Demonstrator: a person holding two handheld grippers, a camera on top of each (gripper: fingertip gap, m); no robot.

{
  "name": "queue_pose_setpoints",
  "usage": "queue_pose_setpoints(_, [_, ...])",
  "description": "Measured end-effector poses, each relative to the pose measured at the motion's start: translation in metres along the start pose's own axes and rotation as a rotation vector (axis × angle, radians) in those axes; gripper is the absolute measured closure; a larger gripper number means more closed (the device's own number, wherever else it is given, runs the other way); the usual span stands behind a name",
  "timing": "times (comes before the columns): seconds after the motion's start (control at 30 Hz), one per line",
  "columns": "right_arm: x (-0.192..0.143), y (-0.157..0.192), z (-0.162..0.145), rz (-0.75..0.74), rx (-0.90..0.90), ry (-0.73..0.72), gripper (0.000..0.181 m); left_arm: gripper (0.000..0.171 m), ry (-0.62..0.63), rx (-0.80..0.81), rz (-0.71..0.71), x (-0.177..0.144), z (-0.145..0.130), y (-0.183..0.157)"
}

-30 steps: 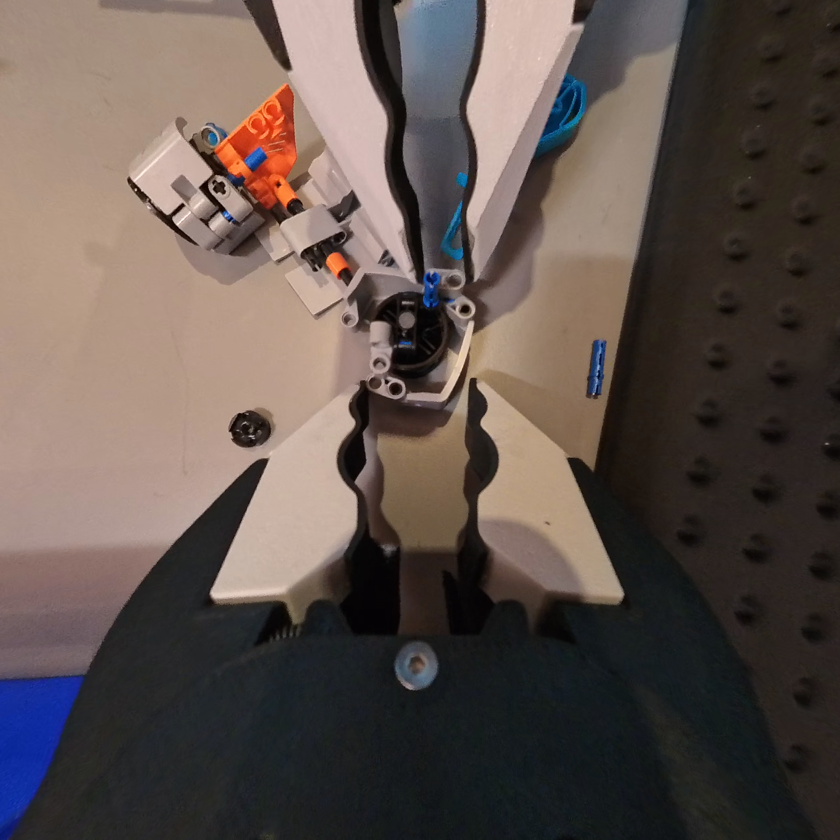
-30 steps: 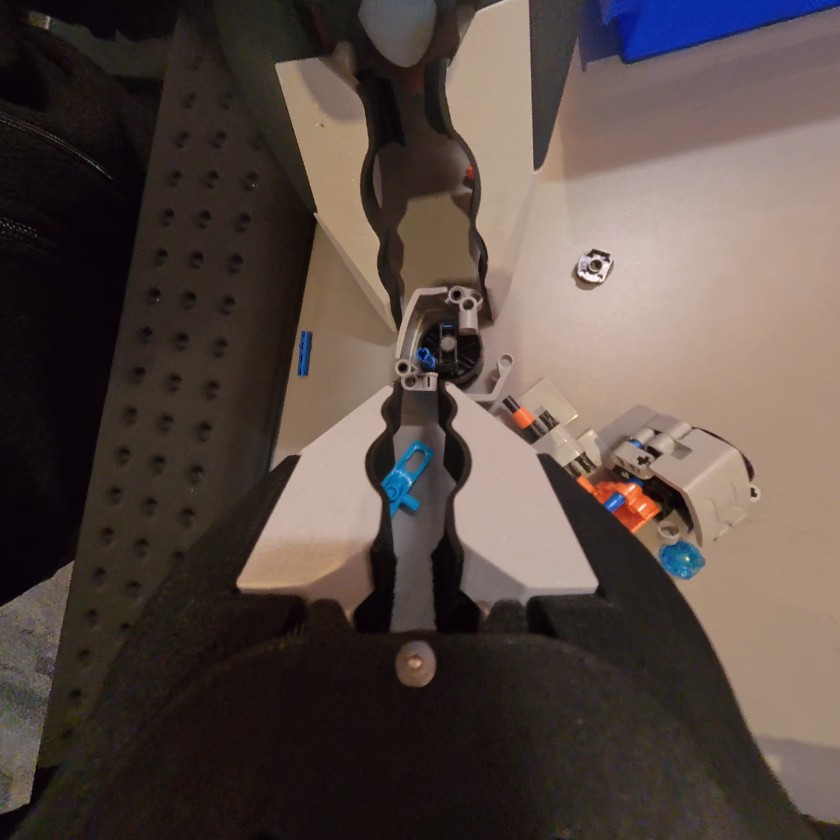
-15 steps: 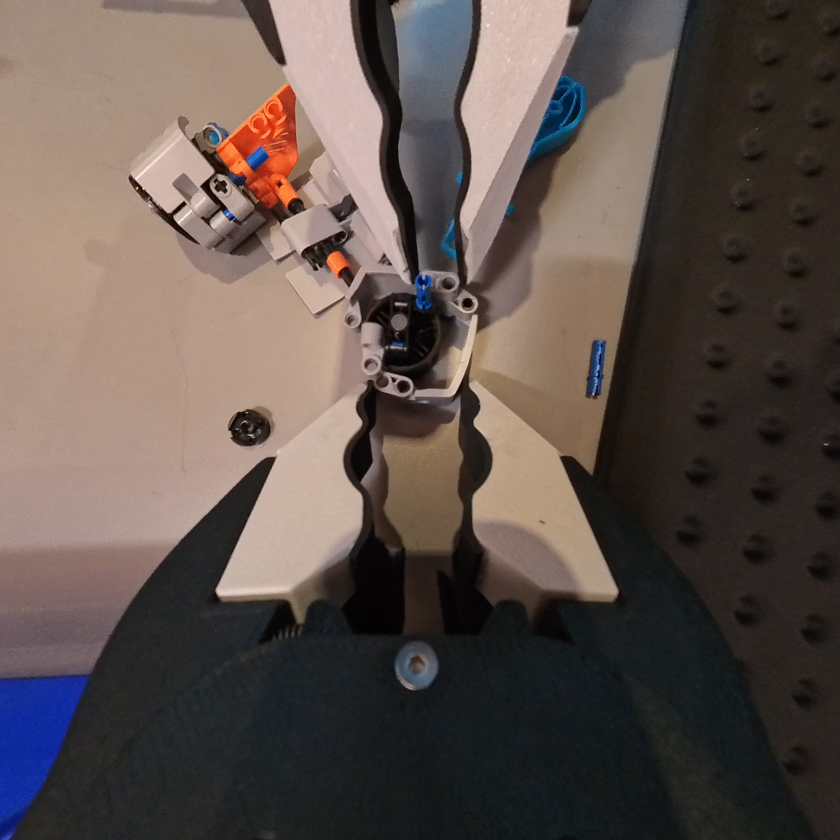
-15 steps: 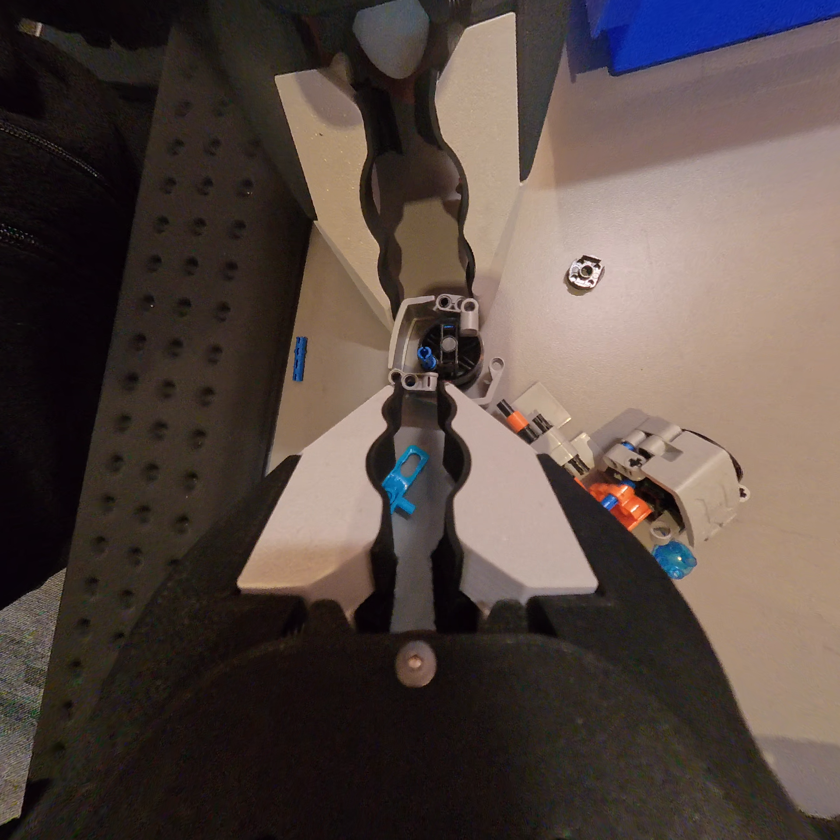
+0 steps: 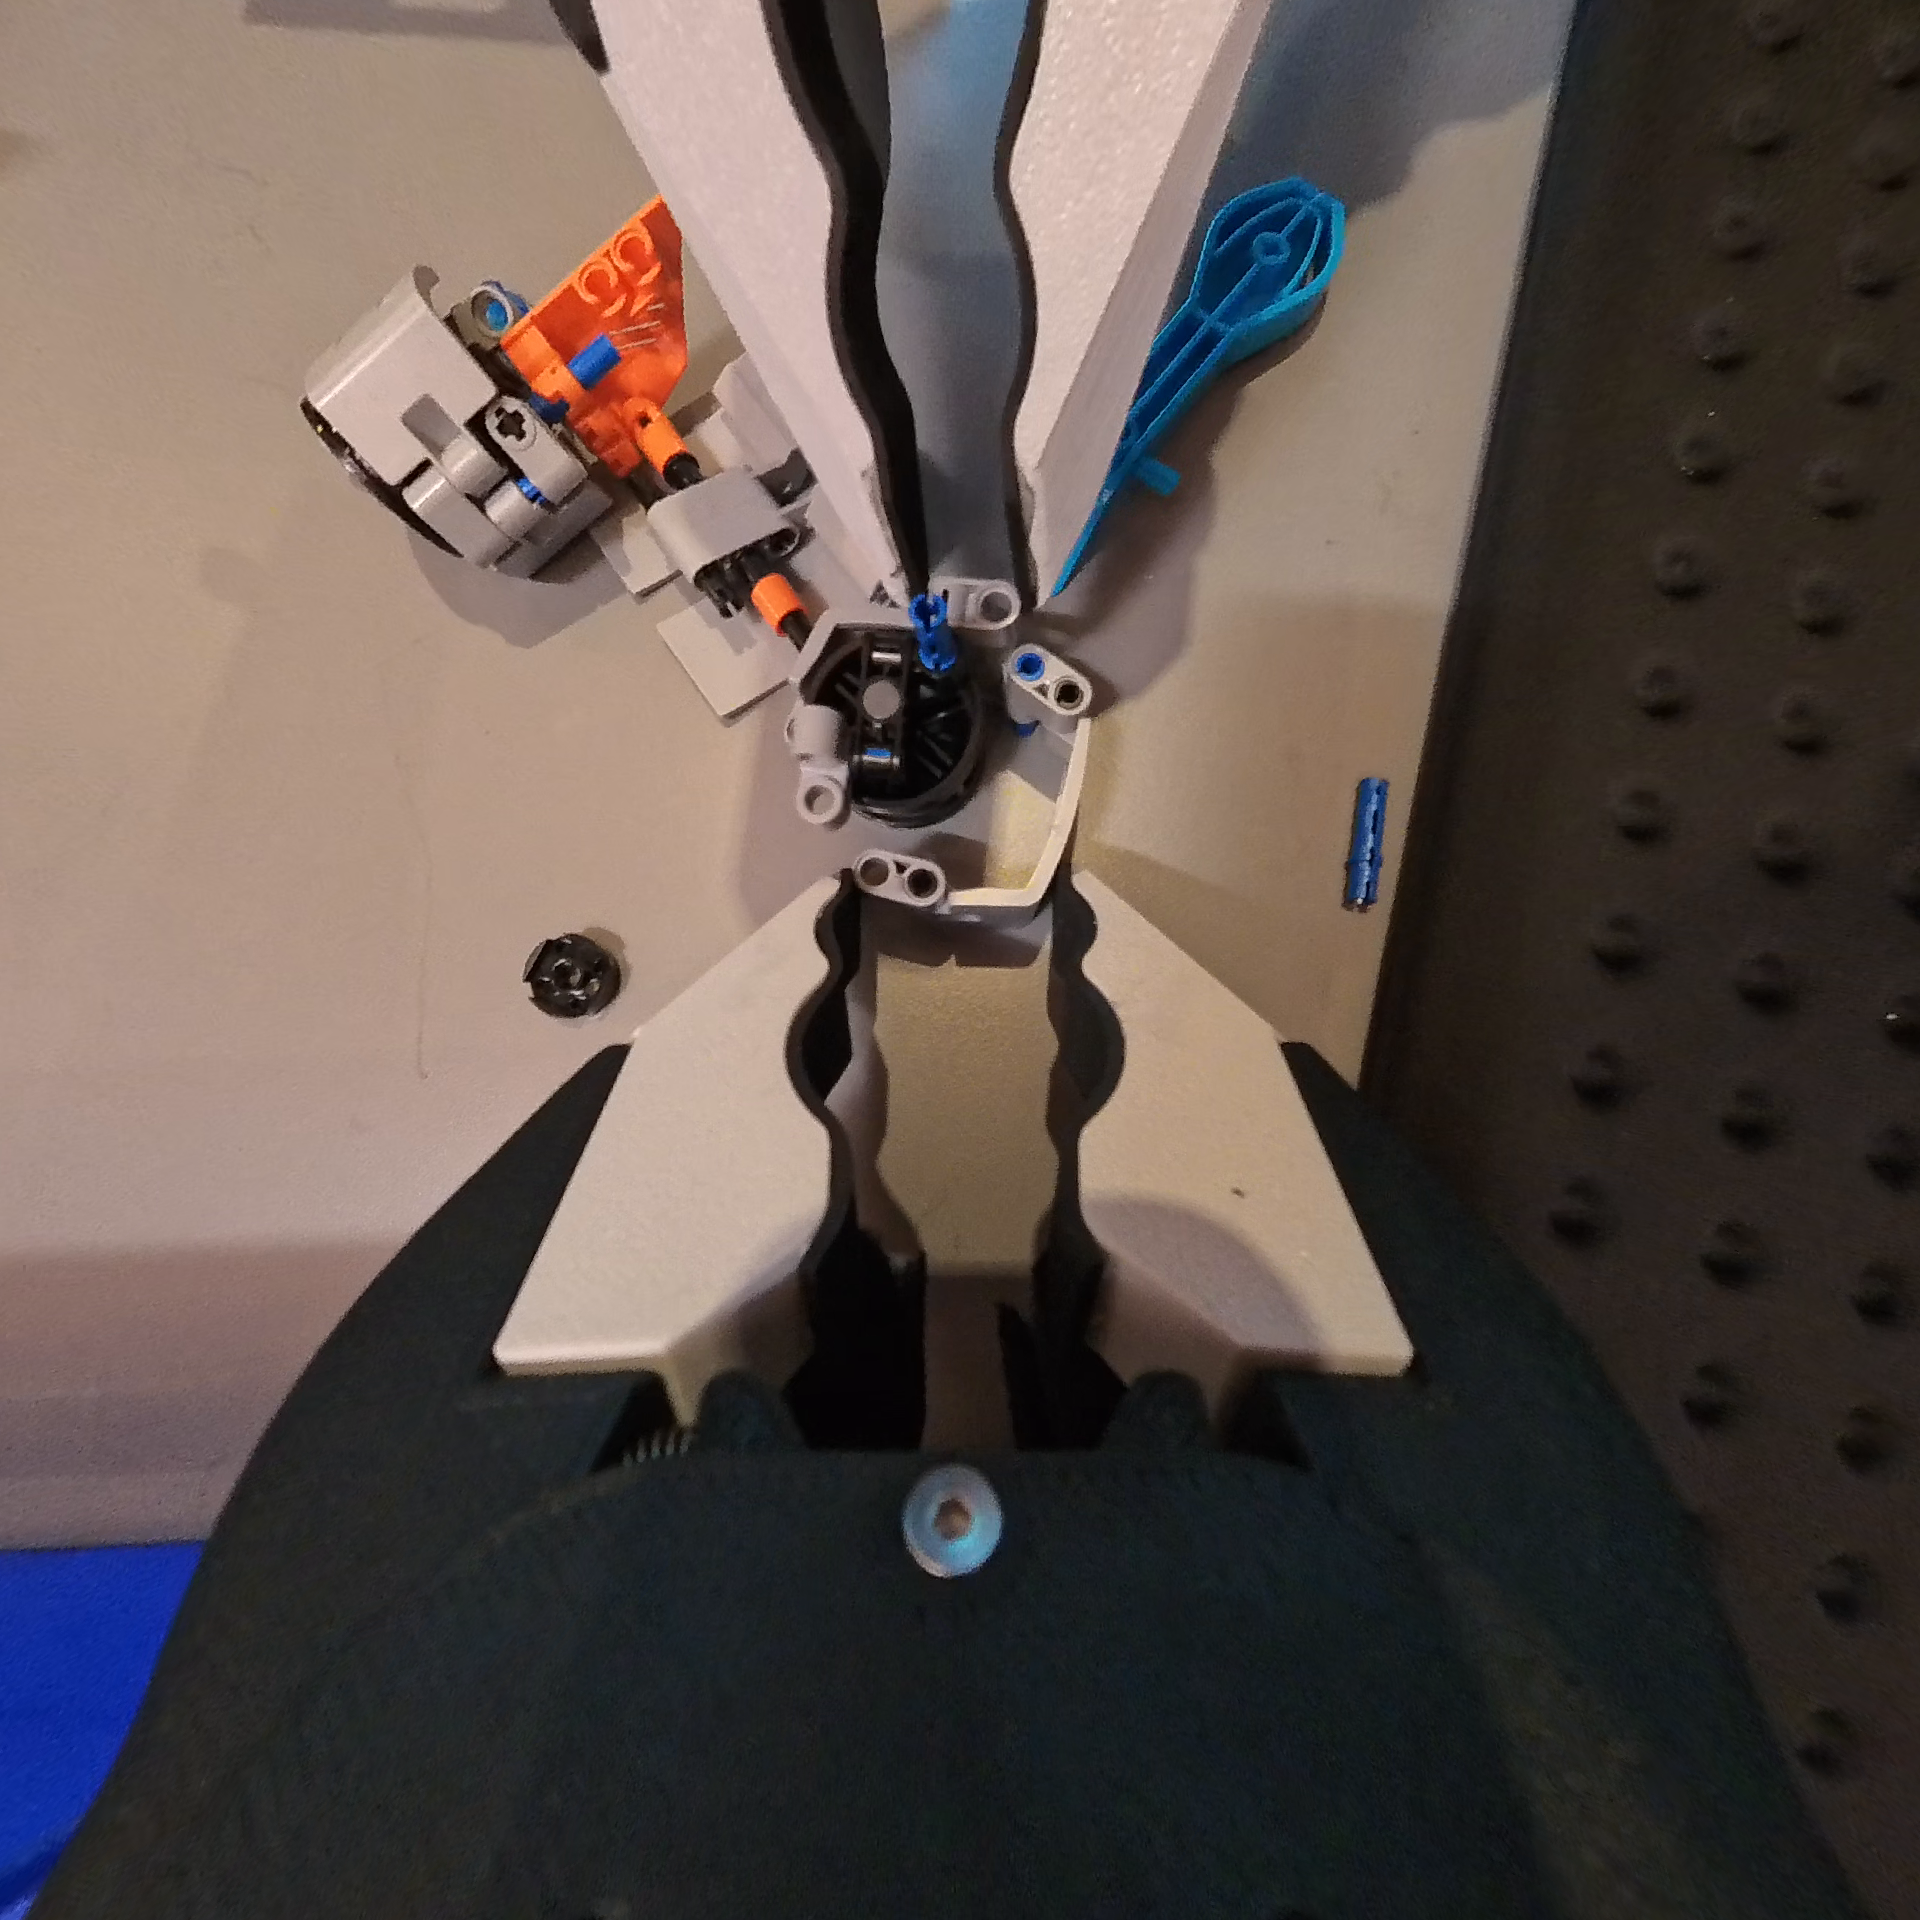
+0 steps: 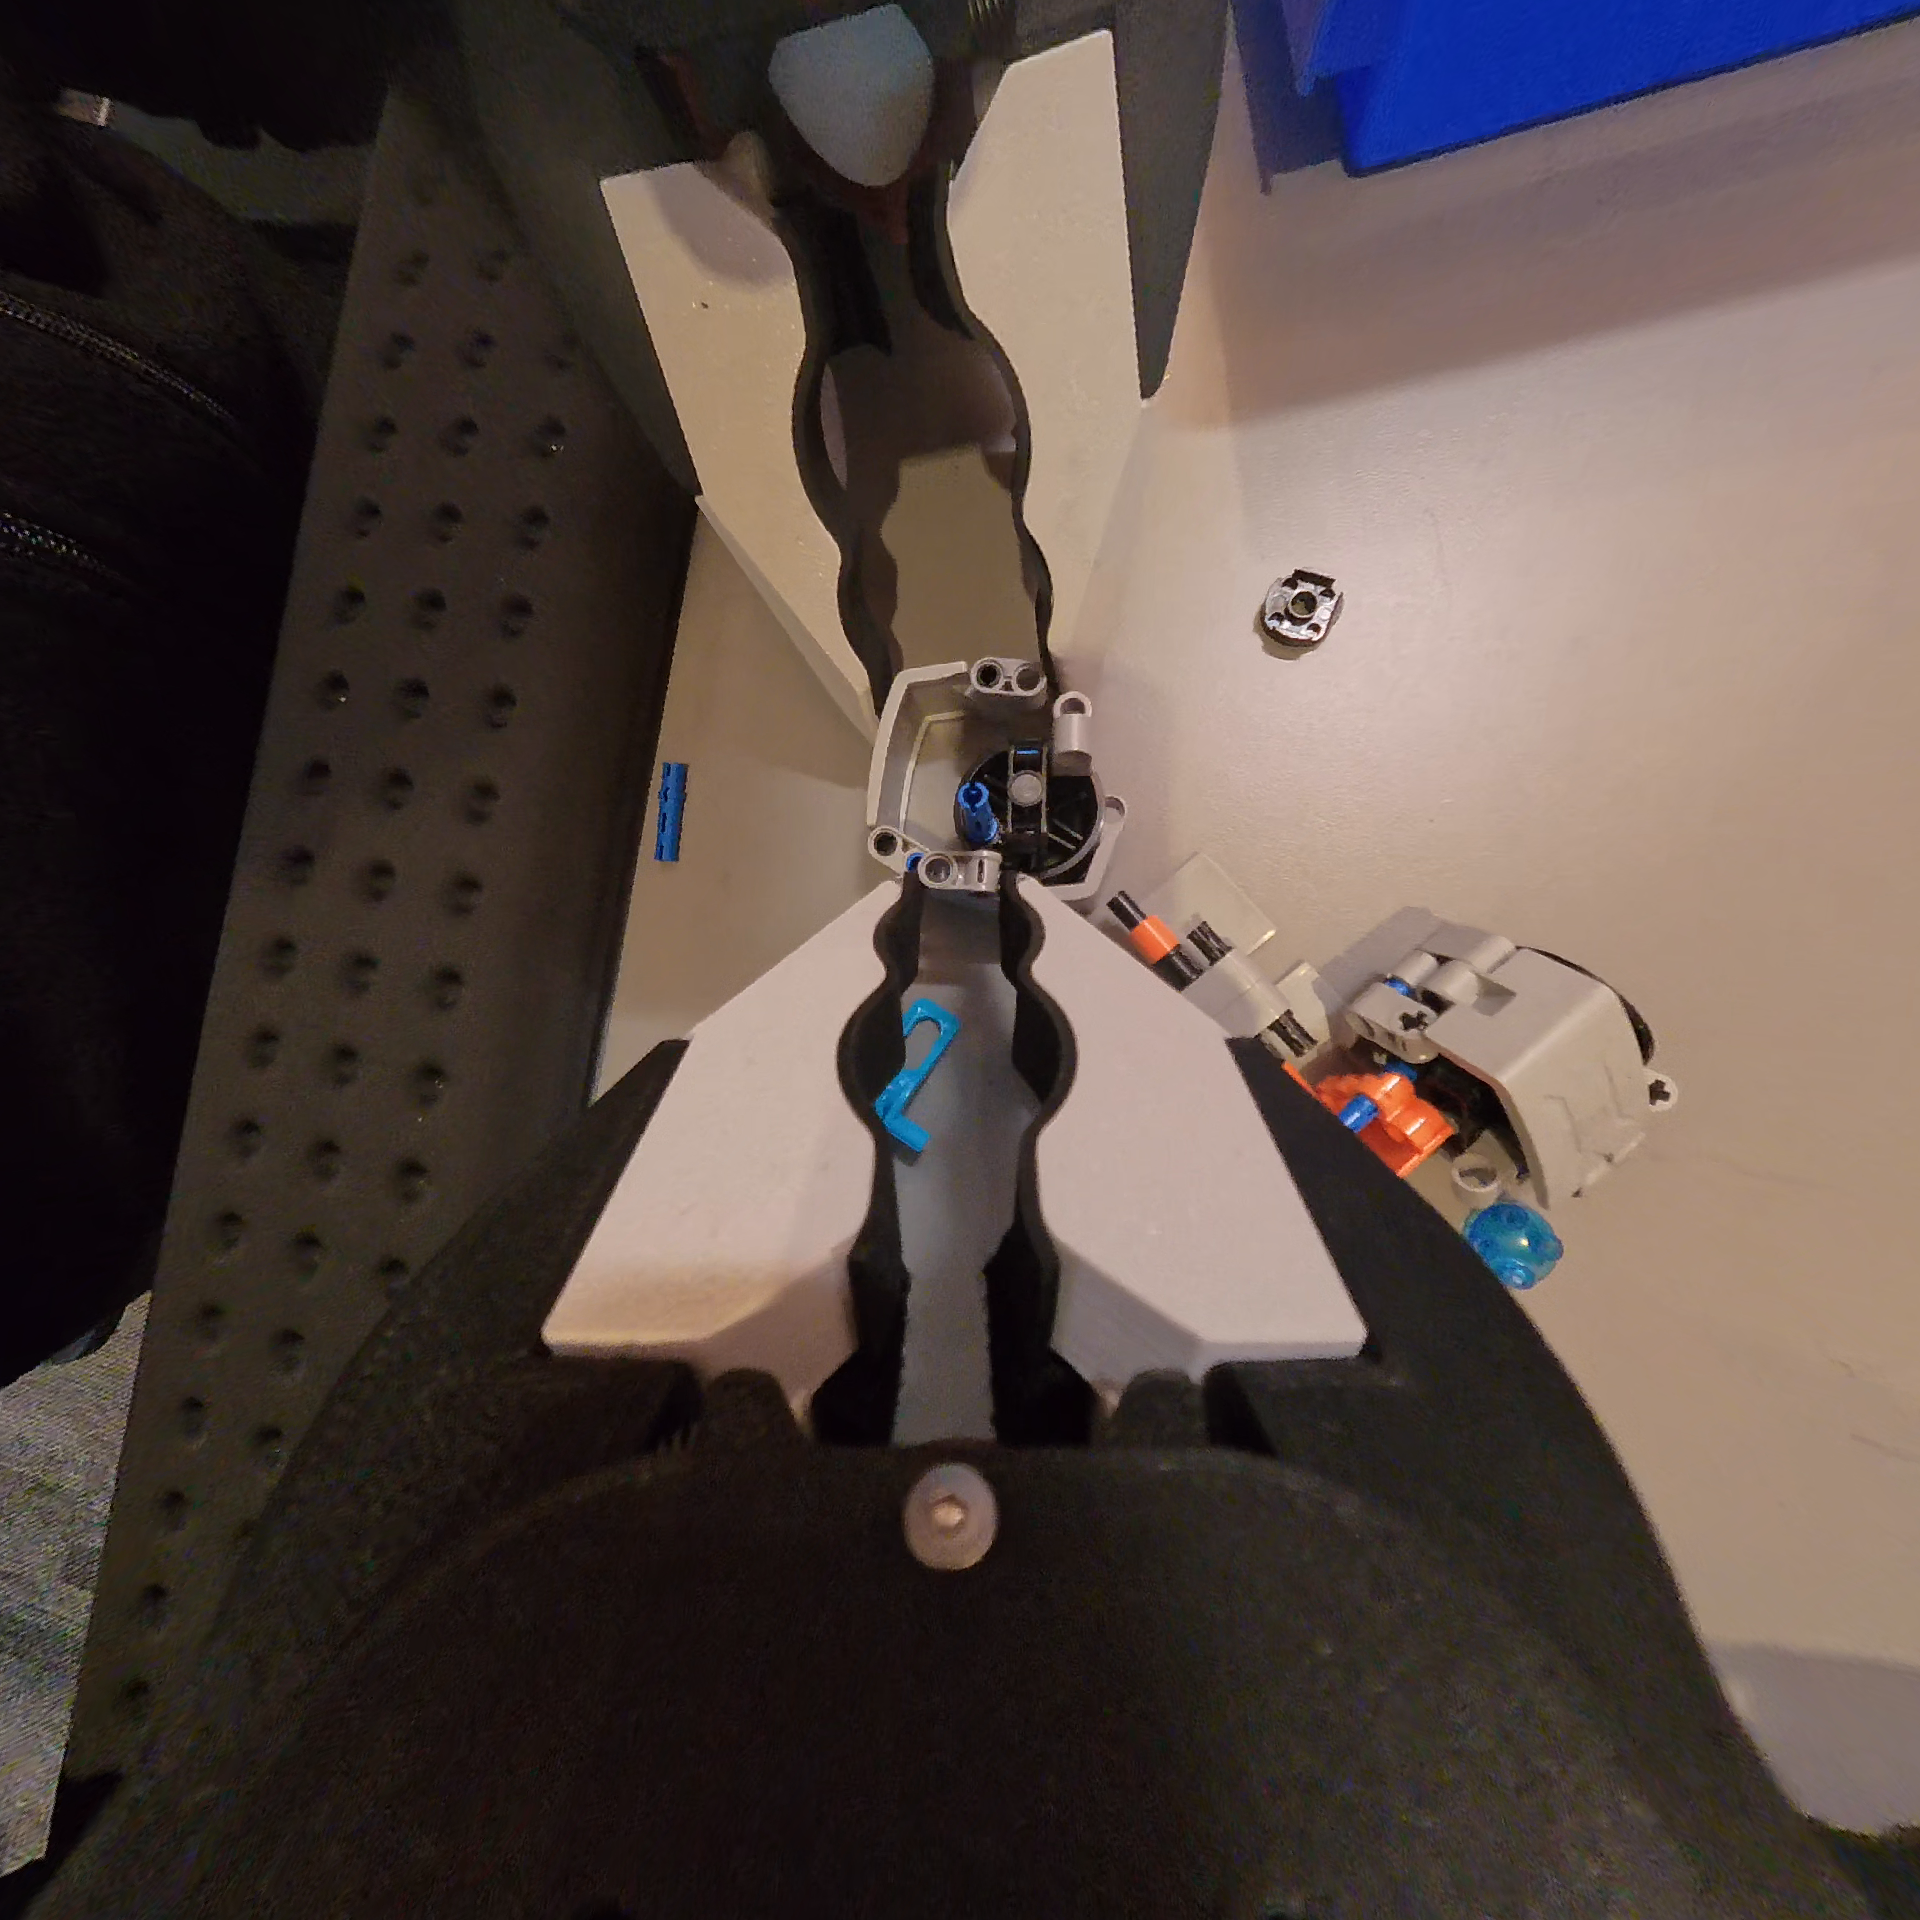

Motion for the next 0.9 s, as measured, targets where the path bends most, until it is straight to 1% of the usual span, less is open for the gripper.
queue_pose_setpoints(0.7, [-0.0039, -0.0005, 0.0033, 0.002, -0.01, -0.034, 0.169, 0.137, -0.002, -0.007, 0.005, -0.001, -0.0017, 0.002])
queue_pose_setpoints(0.9, [0.0021, 0.0015, -0.0017, 0.032, -0.005, -0.007, 0.169, 0.137, -0.003, -0.007, 0.004, -0.0011, -0.0018, 0.0023])
Point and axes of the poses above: each gripper's, where its closed fingertips meet, x out along the fingers, z out of its top, y = z × x across the jaws, the point moved 1 cm from there along -x, back along the fingers, and after that the axes turned 13 degrees about y, right-handed, at the moved point
